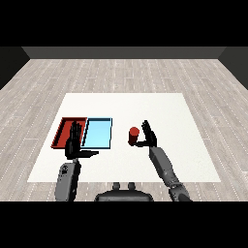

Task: Pick the red can and put it in the red box

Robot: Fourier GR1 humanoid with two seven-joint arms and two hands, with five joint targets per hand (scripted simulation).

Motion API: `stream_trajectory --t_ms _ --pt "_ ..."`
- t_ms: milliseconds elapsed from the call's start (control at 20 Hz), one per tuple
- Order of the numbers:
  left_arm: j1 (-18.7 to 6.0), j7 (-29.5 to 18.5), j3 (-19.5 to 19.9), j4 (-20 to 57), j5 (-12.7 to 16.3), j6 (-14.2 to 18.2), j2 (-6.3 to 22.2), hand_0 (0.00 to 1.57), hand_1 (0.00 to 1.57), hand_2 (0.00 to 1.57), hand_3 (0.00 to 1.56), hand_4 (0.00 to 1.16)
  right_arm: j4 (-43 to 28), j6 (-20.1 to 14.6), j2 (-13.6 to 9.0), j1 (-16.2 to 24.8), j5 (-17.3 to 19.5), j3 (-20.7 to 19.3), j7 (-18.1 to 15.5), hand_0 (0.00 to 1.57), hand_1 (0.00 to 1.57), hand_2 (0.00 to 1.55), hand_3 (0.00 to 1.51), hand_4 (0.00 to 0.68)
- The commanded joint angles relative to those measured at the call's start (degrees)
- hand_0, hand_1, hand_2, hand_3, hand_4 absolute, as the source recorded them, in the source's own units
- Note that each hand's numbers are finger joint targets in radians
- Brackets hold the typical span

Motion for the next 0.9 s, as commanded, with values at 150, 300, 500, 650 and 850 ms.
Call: stream_trajectory --t_ms 150,300,500,650,850 --pt "-1.2 1.9 0.4 -0.9 0.2 0.3 0.8 0.0 0.0 0.0 0.0 0.0 10.2 0.7 0.1 -4.1 -3.1 2.3 -4.5 0.0 0.0 0.0 0.0 0.0" --pt "2.9 0.1 -2.2 -3.0 -1.8 1.1 -1.0 0.0 0.0 0.0 0.0 0.0 12.7 -1.6 0.1 -9.8 -6.9 3.4 -3.1 0.0 0.0 0.0 0.0 0.0" --pt "-1.1 1.2 0.3 -0.3 -0.5 0.6 0.8 0.0 0.0 0.0 0.0 0.0 17.5 -1.0 0.1 -11.6 -12.3 7.5 -6.9 0.0 0.0 0.0 0.0 0.0" --pt "-1.8 -1.3 2.8 2.5 2.7 -2.6 2.4 0.0 0.0 0.0 0.0 0.0 18.8 -0.9 0.1 -11.2 -10.6 8.6 -8.3 0.0 0.0 0.0 0.0 0.0" --pt "1.2 3.0 0.0 -3.7 1.3 -0.9 1.1 0.0 0.0 0.0 0.0 0.0 17.2 -1.9 0.1 -9.6 -14.4 12.7 -8.2 0.0 0.0 0.0 0.0 0.0"
